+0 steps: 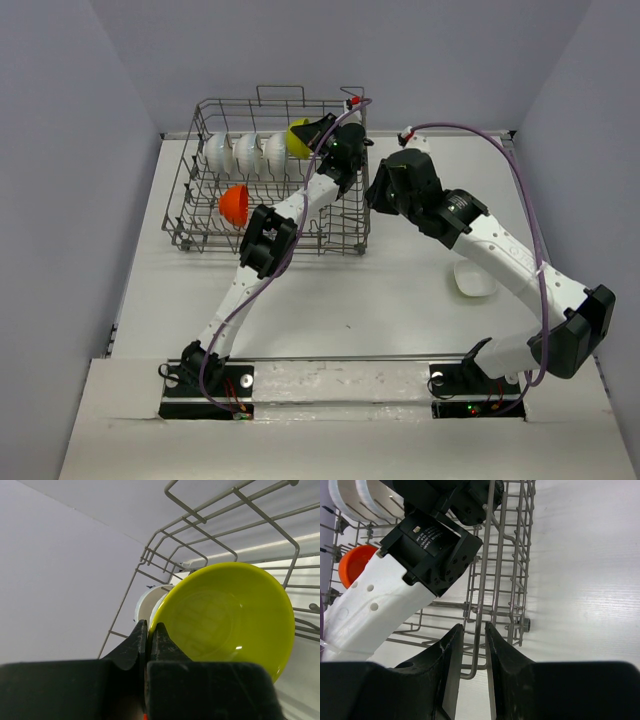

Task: Load the bowls into the dish rack
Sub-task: Insert the bowl into the dish rack.

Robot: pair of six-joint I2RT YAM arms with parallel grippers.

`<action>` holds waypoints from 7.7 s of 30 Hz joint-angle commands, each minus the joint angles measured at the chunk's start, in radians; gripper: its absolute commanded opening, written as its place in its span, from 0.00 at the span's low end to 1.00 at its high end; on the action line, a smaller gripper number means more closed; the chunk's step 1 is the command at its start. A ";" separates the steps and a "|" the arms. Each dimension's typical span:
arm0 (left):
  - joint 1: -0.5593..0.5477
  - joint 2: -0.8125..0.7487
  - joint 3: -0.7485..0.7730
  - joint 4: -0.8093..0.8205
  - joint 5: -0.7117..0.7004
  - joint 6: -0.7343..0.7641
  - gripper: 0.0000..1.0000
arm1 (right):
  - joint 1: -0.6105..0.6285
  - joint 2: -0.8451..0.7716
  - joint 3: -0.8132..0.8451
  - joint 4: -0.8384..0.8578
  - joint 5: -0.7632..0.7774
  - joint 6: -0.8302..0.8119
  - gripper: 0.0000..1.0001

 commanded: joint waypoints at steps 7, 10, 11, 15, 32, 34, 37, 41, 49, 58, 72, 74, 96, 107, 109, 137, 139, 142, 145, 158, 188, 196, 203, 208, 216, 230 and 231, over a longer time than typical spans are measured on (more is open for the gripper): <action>-0.018 0.028 -0.018 -0.002 -0.048 0.024 0.09 | 0.012 0.012 0.053 0.009 0.025 -0.005 0.30; -0.021 0.023 -0.022 -0.002 -0.042 0.021 0.13 | 0.021 0.017 0.059 0.004 0.028 -0.007 0.30; -0.021 0.023 -0.024 -0.002 -0.041 0.020 0.17 | 0.021 0.018 0.059 0.004 0.027 -0.005 0.30; -0.026 0.023 -0.024 -0.002 -0.039 0.021 0.24 | 0.021 0.021 0.062 0.003 0.033 -0.007 0.30; -0.029 0.006 -0.010 -0.002 -0.030 0.023 0.12 | 0.021 0.031 0.062 0.000 0.036 -0.005 0.30; -0.029 -0.001 -0.007 -0.002 -0.030 0.023 0.04 | 0.021 0.032 0.062 0.000 0.036 -0.005 0.29; -0.030 -0.018 -0.019 -0.004 -0.025 0.010 0.00 | 0.021 0.032 0.060 0.000 0.036 -0.005 0.29; -0.032 -0.044 -0.031 -0.004 -0.021 -0.009 0.00 | 0.030 0.031 0.063 0.001 0.039 -0.005 0.29; -0.035 -0.086 -0.041 -0.005 -0.013 -0.013 0.00 | 0.030 0.027 0.066 0.000 0.042 -0.003 0.29; -0.038 -0.101 -0.028 -0.017 -0.004 -0.010 0.00 | 0.030 0.037 0.065 -0.008 0.050 -0.003 0.29; -0.037 -0.063 0.021 -0.019 0.005 0.012 0.00 | 0.030 0.032 0.022 -0.006 0.052 0.006 0.29; -0.037 -0.055 0.018 -0.019 0.005 0.009 0.00 | 0.030 0.032 0.020 -0.002 0.048 0.007 0.29; -0.056 -0.052 0.030 0.039 -0.053 0.202 0.00 | 0.039 0.050 0.040 -0.006 0.042 0.001 0.29; -0.084 -0.037 0.064 0.062 -0.078 0.217 0.00 | 0.039 0.040 0.031 -0.009 0.045 -0.003 0.29; -0.081 -0.047 0.076 0.066 -0.076 0.198 0.00 | 0.039 0.044 0.030 -0.011 0.045 -0.003 0.28; -0.050 -0.363 -0.139 -0.071 0.025 -0.129 0.00 | 0.039 0.060 0.025 -0.012 0.053 0.010 0.06; -0.050 -0.373 -0.146 -0.080 0.016 -0.128 0.00 | 0.039 0.060 0.026 -0.012 0.053 0.012 0.06; -0.050 -0.409 -0.186 -0.091 -0.015 -0.131 0.00 | 0.039 0.058 0.025 -0.011 0.053 0.012 0.06; -0.049 -0.464 -0.260 -0.097 -0.070 -0.140 0.00 | 0.039 0.058 0.025 -0.006 0.045 0.010 0.05; -0.061 -0.669 -0.347 -1.137 -0.039 -1.100 0.00 | 0.039 0.041 0.011 0.017 0.015 -0.002 0.06; -0.089 -0.752 -0.610 -1.662 -0.105 -1.817 0.00 | 0.039 0.026 -0.035 0.035 0.009 -0.003 0.06; -0.067 -0.770 -0.645 -1.662 -0.143 -1.807 0.00 | 0.039 0.029 -0.041 0.046 0.001 0.001 0.06; -0.061 -0.755 -0.631 -1.662 -0.174 -1.768 0.00 | 0.039 0.027 -0.044 0.049 0.001 0.003 0.06; -0.060 -0.707 -0.637 -1.662 -0.191 -1.746 0.00 | 0.039 0.012 -0.063 0.060 0.005 0.006 0.06; -0.063 -0.637 -0.639 -1.662 -0.202 -1.715 0.00 | 0.039 0.004 -0.087 0.077 0.012 0.004 0.06; -0.063 -0.598 -0.647 -1.663 -0.219 -1.689 0.00 | 0.039 -0.011 -0.121 0.113 0.002 0.001 0.06; -0.063 -0.601 -0.644 -1.662 -0.223 -1.683 0.00 | 0.039 -0.014 -0.122 0.113 0.001 0.003 0.06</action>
